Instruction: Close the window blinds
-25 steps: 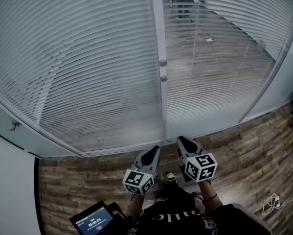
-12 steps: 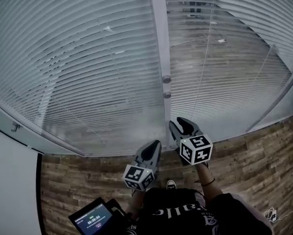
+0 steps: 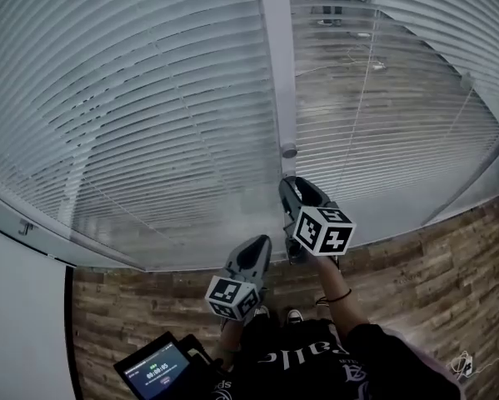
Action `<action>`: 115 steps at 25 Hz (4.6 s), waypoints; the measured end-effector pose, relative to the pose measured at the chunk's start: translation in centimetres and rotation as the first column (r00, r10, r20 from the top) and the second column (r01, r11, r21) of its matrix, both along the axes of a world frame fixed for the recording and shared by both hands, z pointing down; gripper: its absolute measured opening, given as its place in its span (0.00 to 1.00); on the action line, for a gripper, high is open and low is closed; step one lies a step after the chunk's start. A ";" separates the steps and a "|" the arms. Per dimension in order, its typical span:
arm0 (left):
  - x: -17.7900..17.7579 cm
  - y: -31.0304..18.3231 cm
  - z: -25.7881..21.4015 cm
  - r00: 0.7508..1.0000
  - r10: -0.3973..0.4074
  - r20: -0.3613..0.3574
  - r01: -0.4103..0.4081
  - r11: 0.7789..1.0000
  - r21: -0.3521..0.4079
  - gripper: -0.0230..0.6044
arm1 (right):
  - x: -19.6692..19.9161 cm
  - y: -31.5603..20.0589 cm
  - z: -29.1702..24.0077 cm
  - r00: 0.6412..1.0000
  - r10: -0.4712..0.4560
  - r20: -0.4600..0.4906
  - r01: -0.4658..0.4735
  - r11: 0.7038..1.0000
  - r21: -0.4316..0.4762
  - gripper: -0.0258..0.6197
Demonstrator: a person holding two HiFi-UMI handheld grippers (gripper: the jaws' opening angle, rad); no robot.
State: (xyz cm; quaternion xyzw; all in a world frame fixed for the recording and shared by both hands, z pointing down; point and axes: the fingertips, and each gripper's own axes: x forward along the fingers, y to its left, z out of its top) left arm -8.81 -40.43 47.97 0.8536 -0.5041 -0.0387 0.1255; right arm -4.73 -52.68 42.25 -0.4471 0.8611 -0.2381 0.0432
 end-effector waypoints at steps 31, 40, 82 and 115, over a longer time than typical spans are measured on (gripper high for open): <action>-2.0 -0.2 2.0 0.995 0.097 -0.037 -0.099 0.994 -0.055 0.04 | 0.0 -1.1 1.0 0.994 0.112 -0.019 -0.112 0.994 -0.020 0.26; -2.4 -0.3 2.0 0.995 0.089 -0.036 -0.091 0.993 -0.070 0.04 | -1.0 -0.6 0.0 0.516 0.311 -0.798 0.125 0.895 0.429 0.25; -1.9 1.1 3.0 0.989 0.131 -0.062 -0.136 0.986 -0.091 0.04 | -1.5 0.3 0.4 0.672 0.184 -0.717 0.133 0.923 0.361 0.26; -0.5 3.9 3.7 0.989 0.143 -0.048 -0.148 0.982 -0.116 0.04 | -2.7 1.5 1.0 -0.003 0.394 -0.919 0.639 0.708 0.302 0.25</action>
